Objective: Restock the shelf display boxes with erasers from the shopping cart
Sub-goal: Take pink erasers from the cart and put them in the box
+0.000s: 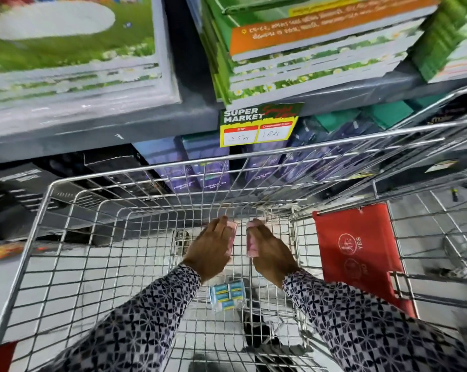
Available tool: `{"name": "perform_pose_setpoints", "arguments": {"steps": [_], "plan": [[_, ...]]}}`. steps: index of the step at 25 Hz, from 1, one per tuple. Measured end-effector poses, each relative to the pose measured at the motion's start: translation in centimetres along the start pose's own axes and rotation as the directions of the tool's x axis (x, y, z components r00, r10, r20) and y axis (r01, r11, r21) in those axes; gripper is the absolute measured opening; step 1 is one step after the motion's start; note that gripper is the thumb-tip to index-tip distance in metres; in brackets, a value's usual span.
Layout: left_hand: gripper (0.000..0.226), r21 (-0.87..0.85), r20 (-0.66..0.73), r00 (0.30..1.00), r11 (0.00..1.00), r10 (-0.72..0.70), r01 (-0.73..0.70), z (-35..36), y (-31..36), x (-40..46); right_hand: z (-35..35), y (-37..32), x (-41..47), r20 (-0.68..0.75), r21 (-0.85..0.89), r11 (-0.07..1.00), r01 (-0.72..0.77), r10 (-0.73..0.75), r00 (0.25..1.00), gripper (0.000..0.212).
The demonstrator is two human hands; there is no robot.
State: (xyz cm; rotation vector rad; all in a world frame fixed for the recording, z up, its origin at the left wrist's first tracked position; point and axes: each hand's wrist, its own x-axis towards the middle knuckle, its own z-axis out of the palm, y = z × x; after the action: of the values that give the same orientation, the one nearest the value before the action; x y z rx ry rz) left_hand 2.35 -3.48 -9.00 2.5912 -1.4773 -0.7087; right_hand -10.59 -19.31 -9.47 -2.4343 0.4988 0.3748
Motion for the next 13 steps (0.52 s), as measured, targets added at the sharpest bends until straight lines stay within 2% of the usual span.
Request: {"name": "perform_pose_setpoints", "arguments": {"steps": [3,6,8,10,12,13], "plan": [[0.073,-0.177,0.032,0.998,0.983,-0.052,0.056,-2.2,-0.1,-0.5,-1.2,-1.1,-1.0,-0.001,0.022,1.0,0.008,-0.008,1.0,0.065],[0.068,-0.322,-0.036,0.98,0.93,-0.197,0.175,-6.6,0.9,-4.7,-5.2,-4.5,-3.3,-0.044,0.071,0.997,0.037,-0.034,0.998,0.062],[0.081,-0.456,-0.09,0.952,0.862,-0.293,0.223,-11.0,2.3,-9.3,-9.3,-8.3,-6.1,-0.086,0.033,0.998,0.058,-0.055,0.995,0.063],[0.101,-0.589,-0.153,0.934,0.789,-0.322,0.176,-16.7,3.8,-13.7,-14.2,-13.0,-9.6,-0.169,-0.035,0.996,0.081,-0.085,0.982,0.068],[0.109,-0.717,-0.232,0.912,0.693,-0.338,0.074,-23.5,5.6,-17.5,-19.3,-17.9,-13.4,-0.233,0.077,0.988,0.133,-0.112,0.966,0.079],[0.106,-0.706,-0.311,0.888,0.707,-0.339,0.023,-27.5,6.5,-19.8,-22.3,-20.9,-15.8,-0.28,0.125,0.975,0.185,-0.145,0.949,0.082]]}}
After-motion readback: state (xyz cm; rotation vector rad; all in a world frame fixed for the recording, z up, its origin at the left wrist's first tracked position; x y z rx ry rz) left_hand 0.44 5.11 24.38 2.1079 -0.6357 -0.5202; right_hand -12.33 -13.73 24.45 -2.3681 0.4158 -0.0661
